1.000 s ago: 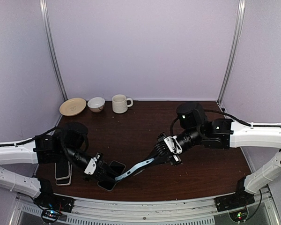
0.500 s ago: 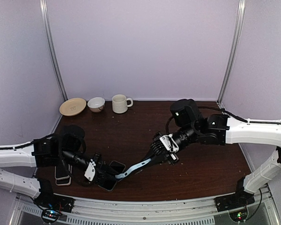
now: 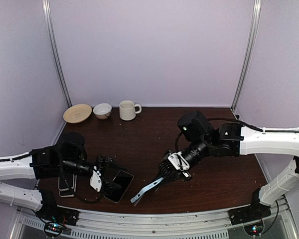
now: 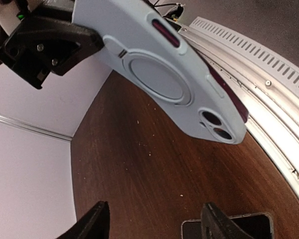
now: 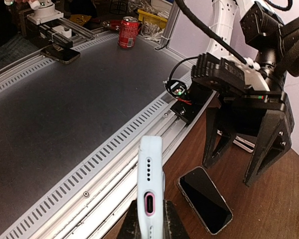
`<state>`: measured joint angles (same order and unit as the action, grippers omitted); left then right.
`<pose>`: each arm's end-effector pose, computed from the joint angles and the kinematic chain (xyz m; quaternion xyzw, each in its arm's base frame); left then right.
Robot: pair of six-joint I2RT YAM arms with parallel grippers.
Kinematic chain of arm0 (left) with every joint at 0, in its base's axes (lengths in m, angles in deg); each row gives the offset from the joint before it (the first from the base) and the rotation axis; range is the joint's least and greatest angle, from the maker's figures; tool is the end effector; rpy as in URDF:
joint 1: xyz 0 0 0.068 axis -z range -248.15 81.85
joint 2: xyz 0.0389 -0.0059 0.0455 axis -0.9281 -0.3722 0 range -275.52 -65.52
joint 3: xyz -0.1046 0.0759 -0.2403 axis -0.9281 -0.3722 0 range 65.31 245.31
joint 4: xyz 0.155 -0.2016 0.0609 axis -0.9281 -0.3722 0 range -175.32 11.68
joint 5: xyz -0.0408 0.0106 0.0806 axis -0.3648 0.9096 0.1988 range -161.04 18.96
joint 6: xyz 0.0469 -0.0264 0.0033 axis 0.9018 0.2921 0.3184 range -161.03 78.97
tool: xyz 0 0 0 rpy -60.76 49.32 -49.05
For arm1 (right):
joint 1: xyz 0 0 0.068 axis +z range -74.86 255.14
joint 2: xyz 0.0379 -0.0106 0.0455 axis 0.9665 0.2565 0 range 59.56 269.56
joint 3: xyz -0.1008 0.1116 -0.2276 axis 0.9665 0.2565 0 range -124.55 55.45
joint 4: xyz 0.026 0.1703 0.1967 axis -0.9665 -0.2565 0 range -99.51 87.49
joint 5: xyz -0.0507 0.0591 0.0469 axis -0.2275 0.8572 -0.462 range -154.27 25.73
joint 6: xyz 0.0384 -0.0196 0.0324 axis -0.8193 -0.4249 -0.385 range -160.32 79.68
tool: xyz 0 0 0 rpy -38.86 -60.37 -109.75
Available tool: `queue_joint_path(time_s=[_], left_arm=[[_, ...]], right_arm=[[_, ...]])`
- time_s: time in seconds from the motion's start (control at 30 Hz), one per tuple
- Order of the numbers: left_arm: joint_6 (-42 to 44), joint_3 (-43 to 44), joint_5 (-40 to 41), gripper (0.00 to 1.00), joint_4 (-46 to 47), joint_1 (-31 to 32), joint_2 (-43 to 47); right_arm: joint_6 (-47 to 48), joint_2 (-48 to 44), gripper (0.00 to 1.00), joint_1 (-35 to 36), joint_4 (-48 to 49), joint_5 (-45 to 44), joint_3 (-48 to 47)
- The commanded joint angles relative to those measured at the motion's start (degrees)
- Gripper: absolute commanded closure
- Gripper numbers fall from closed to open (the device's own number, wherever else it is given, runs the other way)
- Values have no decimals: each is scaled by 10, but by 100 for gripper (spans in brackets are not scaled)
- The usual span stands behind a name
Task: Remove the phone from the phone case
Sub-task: Remove the phone from the bottom left corner of the phone case, then pass from the right arm to the left
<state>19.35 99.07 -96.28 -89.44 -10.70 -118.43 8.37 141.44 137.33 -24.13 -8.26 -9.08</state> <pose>0.0968 -0.1799 0.2469 0.7809 0.3438 -0.1770 0.4906 0.1172 0.2857 0.3000 -0.7709 0.2854 0.4656 0.3279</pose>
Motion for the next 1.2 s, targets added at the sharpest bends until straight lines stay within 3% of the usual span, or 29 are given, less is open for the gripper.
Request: queue_joint_path(time_s=[0.0, 0.17, 0.3, 0.43, 0.6, 0.7, 0.93, 1.17], left_arm=[[-6, 15, 18, 29, 6, -2, 14], [-88, 10, 40, 21, 84, -2, 36], [-241, 34, 102, 12, 141, -2, 40], [-356, 138, 82, 15, 52, -2, 9], [-496, 163, -1, 22, 106, -1, -49], [-519, 173, -16, 29, 131, 5, -83], [-512, 166, -30, 33, 163, 12, -115], [-460, 186, -2, 57, 173, 47, -157]], right_arm=[[12, -32, 100, -3, 38, -54, 11], [2, -55, 100, -9, 74, -114, 34], [-20, -78, 100, -13, 136, -172, 66], [-45, -99, 100, -14, 221, -263, 106], [-61, -117, 100, -15, 301, -321, 129], [-67, -128, 100, -15, 319, -317, 136], [-83, -155, 100, -15, 343, -339, 149], [-108, -155, 100, -14, 363, -336, 155]])
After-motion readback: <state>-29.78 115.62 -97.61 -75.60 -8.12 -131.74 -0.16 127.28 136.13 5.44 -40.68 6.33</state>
